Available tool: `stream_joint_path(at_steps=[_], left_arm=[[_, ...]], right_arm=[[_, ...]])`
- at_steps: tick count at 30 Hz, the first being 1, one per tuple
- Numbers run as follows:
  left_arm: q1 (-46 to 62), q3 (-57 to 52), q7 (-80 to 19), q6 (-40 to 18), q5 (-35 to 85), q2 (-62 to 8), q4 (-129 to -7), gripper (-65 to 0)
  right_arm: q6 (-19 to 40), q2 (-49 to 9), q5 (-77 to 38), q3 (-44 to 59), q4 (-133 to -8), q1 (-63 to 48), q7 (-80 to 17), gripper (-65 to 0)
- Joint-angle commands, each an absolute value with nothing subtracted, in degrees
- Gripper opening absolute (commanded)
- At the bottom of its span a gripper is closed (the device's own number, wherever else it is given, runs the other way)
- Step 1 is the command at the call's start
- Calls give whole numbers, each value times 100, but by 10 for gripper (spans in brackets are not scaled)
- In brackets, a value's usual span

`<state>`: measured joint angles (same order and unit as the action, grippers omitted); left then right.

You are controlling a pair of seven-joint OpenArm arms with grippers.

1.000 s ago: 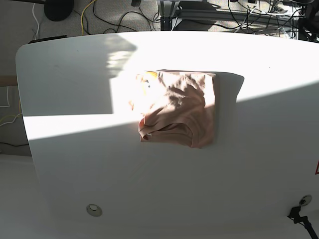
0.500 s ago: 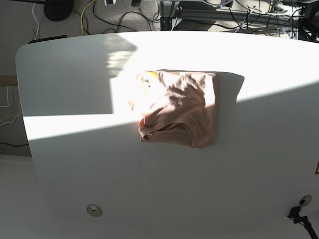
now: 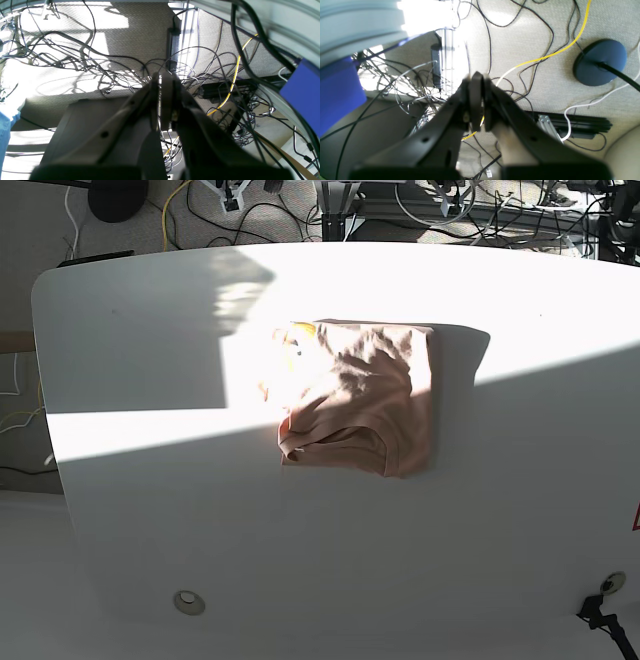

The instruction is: Fold the T-shirt properly

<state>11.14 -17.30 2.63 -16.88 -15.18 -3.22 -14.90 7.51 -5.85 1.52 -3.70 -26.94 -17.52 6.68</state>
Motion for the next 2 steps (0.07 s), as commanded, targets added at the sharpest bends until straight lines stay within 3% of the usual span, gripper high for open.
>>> stream_joint_path(at_steps=[1,2], left_arm=[[1042,-1719,286,-1692,-1508,-391,-1226,-650],[954,-1719,286,-1692,-1508,-400,-1112,-650]], right_arm=[[734,-602,163,-365,-2703,-1745,708,-650],[734,-602,163,-365,-2695,-1719,708,-650]])
